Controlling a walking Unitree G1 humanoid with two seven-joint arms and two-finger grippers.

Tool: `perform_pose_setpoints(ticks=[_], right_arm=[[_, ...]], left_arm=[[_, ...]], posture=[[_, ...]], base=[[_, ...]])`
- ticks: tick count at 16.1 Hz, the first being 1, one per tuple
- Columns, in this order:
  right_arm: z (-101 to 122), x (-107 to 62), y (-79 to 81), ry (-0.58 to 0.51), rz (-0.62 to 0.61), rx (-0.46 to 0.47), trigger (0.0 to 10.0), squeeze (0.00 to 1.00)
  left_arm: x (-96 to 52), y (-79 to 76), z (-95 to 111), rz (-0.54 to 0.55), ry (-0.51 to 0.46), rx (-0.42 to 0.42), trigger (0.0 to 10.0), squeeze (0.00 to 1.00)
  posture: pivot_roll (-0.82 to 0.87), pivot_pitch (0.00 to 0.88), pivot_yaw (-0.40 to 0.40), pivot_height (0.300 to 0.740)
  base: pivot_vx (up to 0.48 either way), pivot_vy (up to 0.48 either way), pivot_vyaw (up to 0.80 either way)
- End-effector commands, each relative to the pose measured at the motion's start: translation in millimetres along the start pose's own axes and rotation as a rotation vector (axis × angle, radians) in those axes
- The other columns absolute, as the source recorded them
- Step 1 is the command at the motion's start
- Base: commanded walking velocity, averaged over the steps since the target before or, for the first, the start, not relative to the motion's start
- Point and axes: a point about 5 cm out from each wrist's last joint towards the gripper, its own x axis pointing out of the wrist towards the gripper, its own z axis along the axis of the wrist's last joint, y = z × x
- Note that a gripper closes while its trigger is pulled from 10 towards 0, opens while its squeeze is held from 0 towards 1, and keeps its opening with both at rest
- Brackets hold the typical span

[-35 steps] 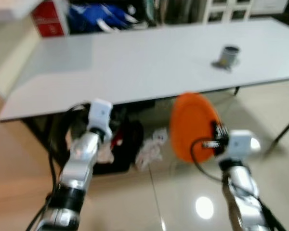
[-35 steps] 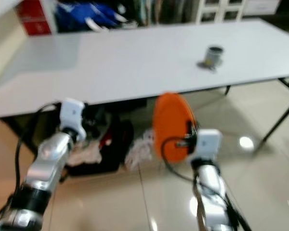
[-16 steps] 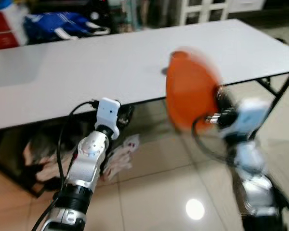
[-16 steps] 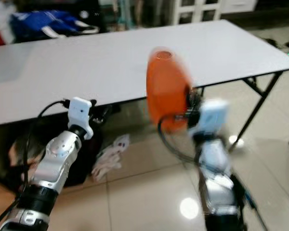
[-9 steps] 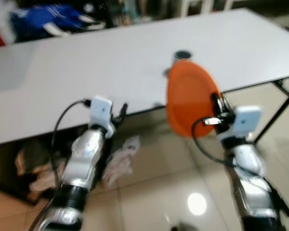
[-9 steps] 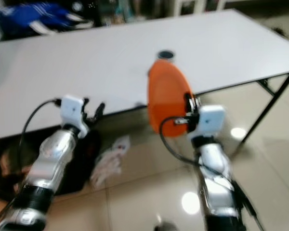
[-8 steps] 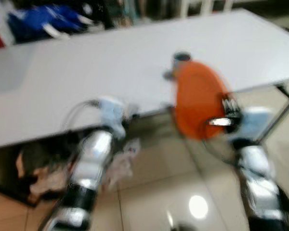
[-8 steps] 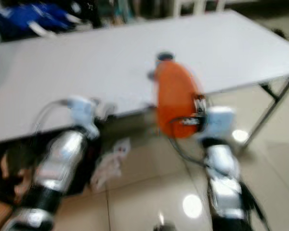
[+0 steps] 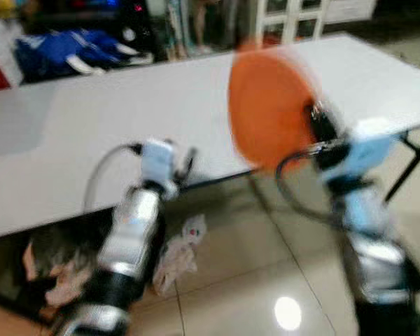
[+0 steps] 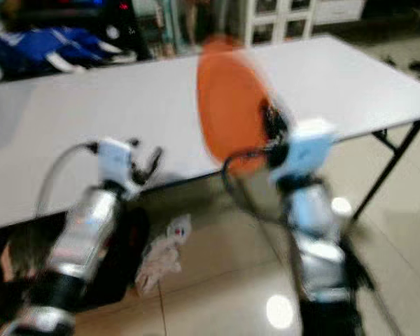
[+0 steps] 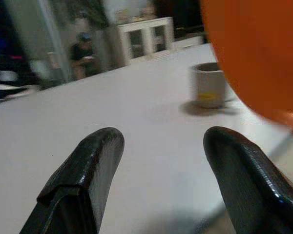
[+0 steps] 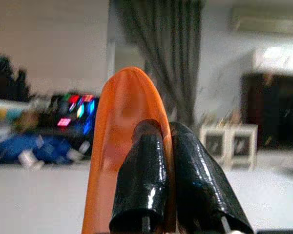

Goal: Setting the table

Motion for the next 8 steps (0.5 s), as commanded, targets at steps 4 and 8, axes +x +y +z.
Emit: perform_pose_setpoints(ticks=[4, 8], right_arm=[[-4, 18.1, -9.5, 0.017, -0.018, 0.121, 0.0, 0.0], [-14, 42.2, -2.3, 0.064, -0.022, 0.441, 0.0, 0.0]], left_arm=[[1.0, 8.9, -3, 0.025, 0.034, 0.05, 10.0, 0.0], [0.8, 8.5, 0, 0.024, 0.015, 0.038, 10.0, 0.0]], posture=[[0.0, 0.0, 0.044, 0.74], [0.01, 0.0, 0.045, 0.74]], base=[[0.0, 0.0, 0.0], [0.0, 0.0, 0.0]])
